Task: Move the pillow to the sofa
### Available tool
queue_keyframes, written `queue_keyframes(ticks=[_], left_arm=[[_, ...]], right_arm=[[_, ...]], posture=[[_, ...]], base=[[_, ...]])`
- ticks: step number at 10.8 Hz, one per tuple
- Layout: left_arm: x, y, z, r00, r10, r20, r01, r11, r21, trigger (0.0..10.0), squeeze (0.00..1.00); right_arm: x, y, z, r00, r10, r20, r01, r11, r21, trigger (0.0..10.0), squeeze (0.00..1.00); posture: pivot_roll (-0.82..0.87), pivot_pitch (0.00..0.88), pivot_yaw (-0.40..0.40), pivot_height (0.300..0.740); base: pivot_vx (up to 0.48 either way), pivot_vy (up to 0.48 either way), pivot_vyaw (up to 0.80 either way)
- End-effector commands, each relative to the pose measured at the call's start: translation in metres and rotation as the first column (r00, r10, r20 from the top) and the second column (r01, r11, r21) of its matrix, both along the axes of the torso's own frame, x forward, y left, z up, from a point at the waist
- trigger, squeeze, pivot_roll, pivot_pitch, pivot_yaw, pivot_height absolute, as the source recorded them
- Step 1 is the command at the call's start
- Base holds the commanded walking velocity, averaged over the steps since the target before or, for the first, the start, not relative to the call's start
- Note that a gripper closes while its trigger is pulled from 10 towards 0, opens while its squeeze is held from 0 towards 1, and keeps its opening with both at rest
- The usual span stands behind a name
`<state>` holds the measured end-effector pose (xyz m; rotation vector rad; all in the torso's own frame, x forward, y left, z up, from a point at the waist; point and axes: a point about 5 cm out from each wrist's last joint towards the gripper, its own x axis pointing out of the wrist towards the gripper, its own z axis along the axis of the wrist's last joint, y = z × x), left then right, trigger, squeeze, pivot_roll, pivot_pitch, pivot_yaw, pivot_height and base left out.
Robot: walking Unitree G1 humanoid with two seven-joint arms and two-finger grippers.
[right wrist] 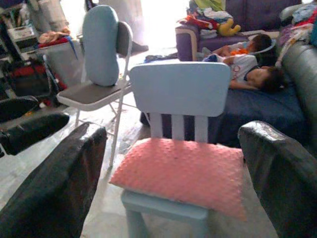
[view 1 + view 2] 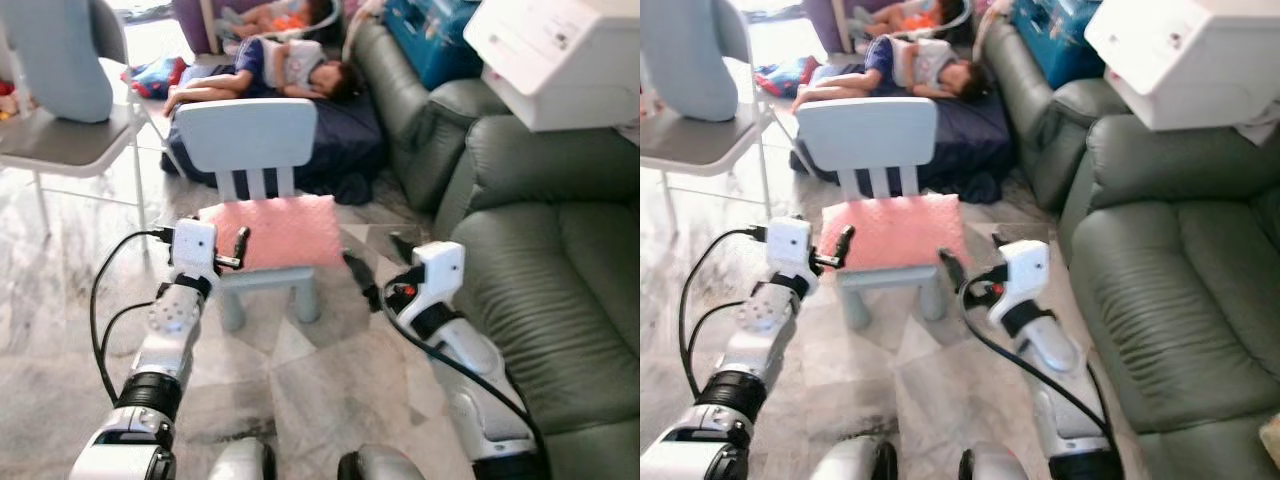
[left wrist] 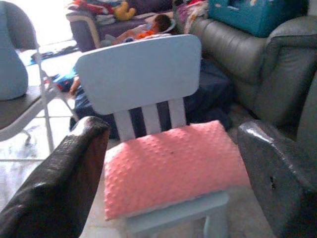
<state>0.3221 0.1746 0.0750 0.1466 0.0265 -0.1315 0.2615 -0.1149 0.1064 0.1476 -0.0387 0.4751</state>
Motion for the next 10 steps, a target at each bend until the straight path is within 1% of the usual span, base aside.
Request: queue_keyframes(ticks=[1,8,9,10], left_arm=[[-0.0010,0.0033,0.0013,1.000,0.001,0.011,-0.001,1.000,0.007,10.0,0.00],[0.0013,0.0030,0.0035,1.000,0.001,0.010,-0.001,1.000,-0.020,10.0,0.00],[0.0009,0.0055,0.0021,1.000,0.027,0.001,-0.027,1.000,-0.008,10.0,0.00],[0.0019,0.0060,0.0025,0.999,0.034,0.000,-0.034,0.999,-0.016,10.0,0.00]], right_arm=[[0.0005,0.0023,0.0009,1.000,0.006,0.006,-0.006,1.000,0.004,10.0,0.00],[-0.0006,-0.0016,-0.0005,1.000,-0.013,-0.003,0.013,1.000,0.007,10.0,0.00],[-0.0020,-0.0023,-0.0016,1.000,-0.018,-0.007,0.018,1.000,0.009,10.0,0.00],[-0.0017,-0.0026,-0.0018,1.000,-0.024,-0.007,0.024,1.000,0.009,10.0,0.00]], posture=[[-0.10,0.108,-0.019,0.740],[-0.11,0.120,-0.017,0.740],[-0.11,0.120,-0.018,0.740],[-0.11,0.118,-0.019,0.740]], base=[[0.000,0.000,0.73],[0.432,0.000,0.00],[0.337,0.341,0.00],[0.281,0.390,0.00]])
